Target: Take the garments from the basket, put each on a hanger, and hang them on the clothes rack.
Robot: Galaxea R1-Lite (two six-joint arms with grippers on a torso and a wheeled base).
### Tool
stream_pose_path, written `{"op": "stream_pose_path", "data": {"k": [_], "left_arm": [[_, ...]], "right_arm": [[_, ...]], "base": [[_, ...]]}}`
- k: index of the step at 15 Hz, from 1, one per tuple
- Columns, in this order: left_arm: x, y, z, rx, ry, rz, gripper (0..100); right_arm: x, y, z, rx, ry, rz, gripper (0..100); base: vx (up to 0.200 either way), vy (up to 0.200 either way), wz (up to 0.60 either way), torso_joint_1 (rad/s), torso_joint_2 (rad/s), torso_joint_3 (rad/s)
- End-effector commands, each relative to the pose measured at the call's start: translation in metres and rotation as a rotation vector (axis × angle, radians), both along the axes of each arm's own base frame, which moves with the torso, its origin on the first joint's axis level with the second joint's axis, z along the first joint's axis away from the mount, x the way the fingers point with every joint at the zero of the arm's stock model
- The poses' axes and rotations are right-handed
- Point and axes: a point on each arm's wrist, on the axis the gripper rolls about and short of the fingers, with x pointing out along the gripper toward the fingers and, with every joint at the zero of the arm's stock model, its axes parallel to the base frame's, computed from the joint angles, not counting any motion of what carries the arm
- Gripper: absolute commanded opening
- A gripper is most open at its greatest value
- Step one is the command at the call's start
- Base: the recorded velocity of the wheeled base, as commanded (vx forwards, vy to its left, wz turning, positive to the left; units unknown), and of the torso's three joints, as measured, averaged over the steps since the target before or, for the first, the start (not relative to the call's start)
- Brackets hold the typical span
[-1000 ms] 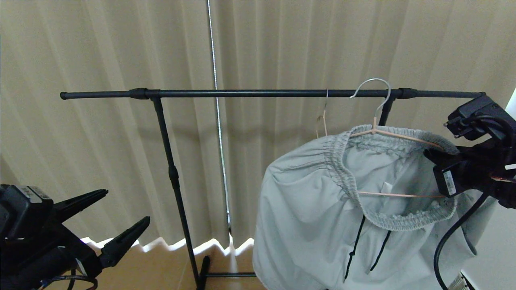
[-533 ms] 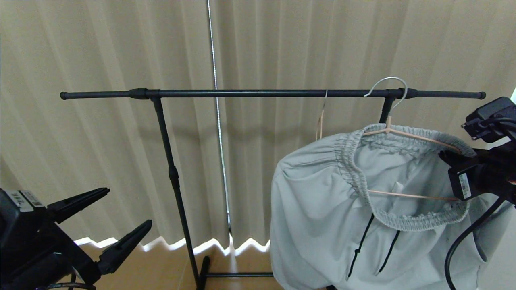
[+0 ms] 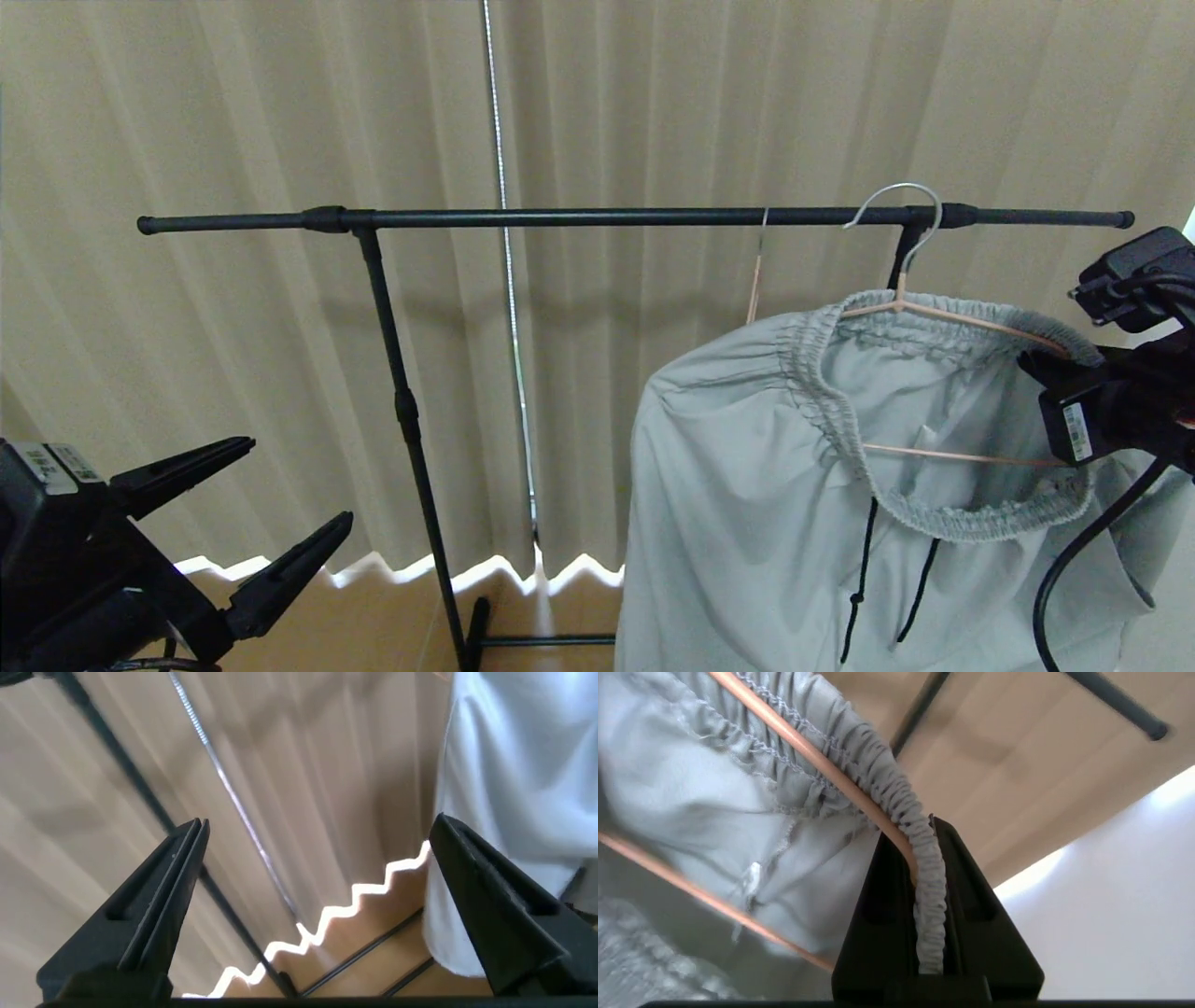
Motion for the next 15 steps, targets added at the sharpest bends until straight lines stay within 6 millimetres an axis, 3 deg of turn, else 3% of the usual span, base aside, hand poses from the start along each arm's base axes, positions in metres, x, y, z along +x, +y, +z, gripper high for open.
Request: {"op": "stream_pose_path", "data": {"k": [1,5,11,15], "left_arm": [[0.000,0.000,-0.001,0.000,0.005,0.000,100],[-0.003,0.000,-0.004,0.005,0.009,-0.002,100],[-0.002,0.000,-0.002,-0.003,0.006,-0.001,100],[-0.002,0.000,-0.003,-0.002,0.009,-0.001,100]], "right_arm": [[0.001,0.000,-0.001,-0.001,0.002,0.001,0],[0.003,0.001,-0.003,-0.004,0.013,-0.001,0],[0.027,0.007,-0.011,0.005,0.051,-0.048,0],[0.041,0.012,-0.010,0.034,0.047,-0.070,0]], "base": [[0.000,0.200,0.00,0.012,0.01,0.002],[0.000,0.000,0.00,0.000,0.00,0.000],[0.000,0.000,0.00,0.000,0.00,0.000],[0.200,0.000,0.00,-0.009,0.00,0.004]]}}
